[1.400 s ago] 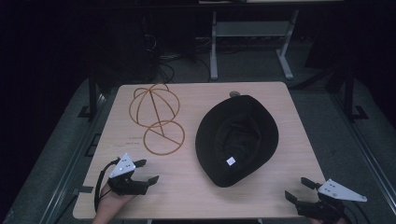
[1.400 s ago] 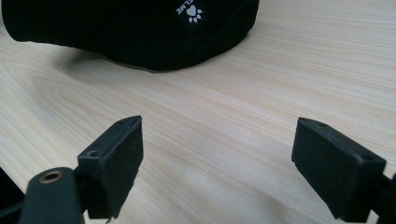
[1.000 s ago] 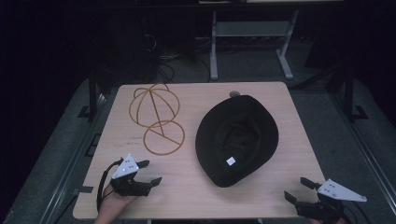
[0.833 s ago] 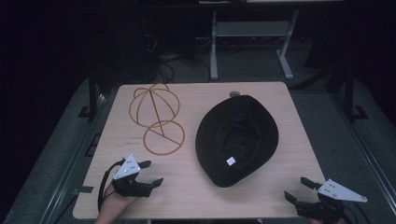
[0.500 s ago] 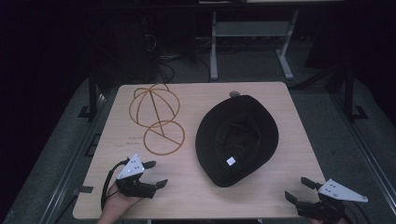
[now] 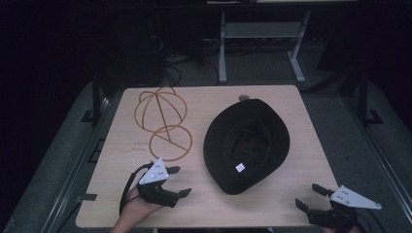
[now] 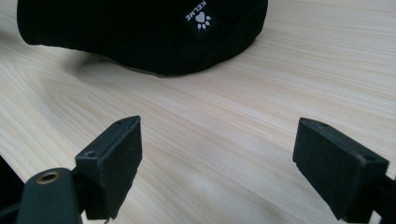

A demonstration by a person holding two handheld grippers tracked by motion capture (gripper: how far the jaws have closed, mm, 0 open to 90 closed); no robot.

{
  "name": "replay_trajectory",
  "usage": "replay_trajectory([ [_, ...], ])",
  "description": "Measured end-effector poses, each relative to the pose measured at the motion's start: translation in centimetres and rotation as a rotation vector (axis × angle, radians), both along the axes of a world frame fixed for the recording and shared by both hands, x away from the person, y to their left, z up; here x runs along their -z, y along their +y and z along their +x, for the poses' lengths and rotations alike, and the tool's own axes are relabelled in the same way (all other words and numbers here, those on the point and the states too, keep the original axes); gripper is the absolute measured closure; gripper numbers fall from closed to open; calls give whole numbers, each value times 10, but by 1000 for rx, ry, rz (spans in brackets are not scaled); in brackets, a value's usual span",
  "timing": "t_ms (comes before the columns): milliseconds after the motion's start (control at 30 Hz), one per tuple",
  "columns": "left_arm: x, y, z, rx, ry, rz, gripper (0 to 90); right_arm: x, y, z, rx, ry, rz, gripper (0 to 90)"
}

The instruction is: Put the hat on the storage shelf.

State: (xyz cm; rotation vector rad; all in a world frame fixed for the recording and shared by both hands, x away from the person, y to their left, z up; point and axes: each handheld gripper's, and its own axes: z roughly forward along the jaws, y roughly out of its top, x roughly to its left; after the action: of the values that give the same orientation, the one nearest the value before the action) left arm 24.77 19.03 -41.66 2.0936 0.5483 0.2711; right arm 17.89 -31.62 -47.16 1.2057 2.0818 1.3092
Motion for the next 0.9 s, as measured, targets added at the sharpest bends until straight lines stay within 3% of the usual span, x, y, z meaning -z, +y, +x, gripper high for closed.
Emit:
replay_trajectory([
  [900,-8,-80,-1,169,10,48,195,-1,3,1,-36,-6,-7,152],
])
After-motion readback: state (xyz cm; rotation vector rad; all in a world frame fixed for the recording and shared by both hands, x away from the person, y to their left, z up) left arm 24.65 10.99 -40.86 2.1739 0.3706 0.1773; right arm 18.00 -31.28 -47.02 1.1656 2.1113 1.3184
